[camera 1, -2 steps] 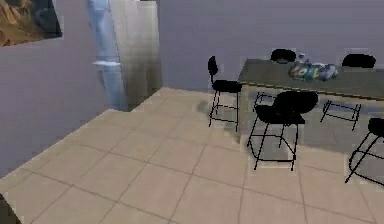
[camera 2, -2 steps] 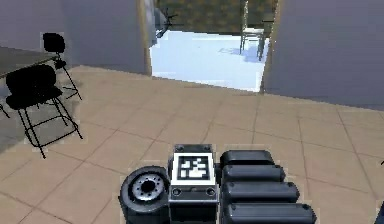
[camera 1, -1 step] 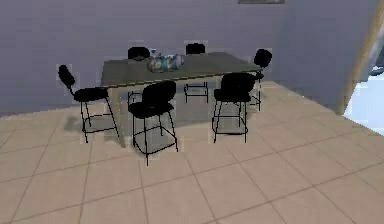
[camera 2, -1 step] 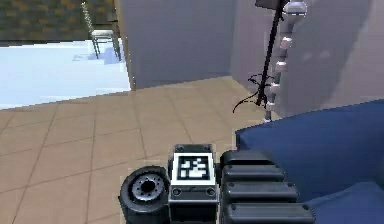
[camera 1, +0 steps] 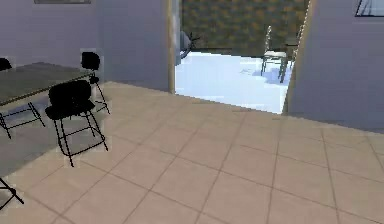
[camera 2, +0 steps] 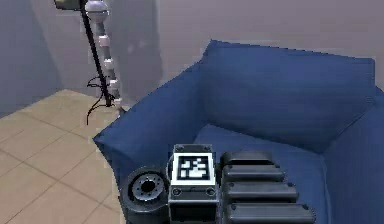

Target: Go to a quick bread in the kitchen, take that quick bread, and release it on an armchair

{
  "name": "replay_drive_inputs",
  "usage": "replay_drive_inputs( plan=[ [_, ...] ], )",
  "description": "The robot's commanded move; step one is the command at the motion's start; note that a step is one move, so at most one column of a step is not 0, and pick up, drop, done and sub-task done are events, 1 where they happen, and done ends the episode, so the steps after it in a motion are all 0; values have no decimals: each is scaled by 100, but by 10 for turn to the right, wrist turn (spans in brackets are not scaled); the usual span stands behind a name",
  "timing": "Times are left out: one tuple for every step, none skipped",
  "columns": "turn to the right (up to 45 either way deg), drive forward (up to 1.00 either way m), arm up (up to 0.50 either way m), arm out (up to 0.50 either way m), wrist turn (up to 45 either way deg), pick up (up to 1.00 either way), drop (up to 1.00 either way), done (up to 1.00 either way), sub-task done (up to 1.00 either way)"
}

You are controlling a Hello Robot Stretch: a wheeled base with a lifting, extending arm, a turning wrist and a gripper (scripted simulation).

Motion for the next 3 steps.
replay_drive_inputs(
  plan=[
    [450,0,0,0,0,0,0,0,0],
    [450,0,0,0,0,0,0,0,0],
    [360,0,0,0,0,0,0,0,0]
  ],
)
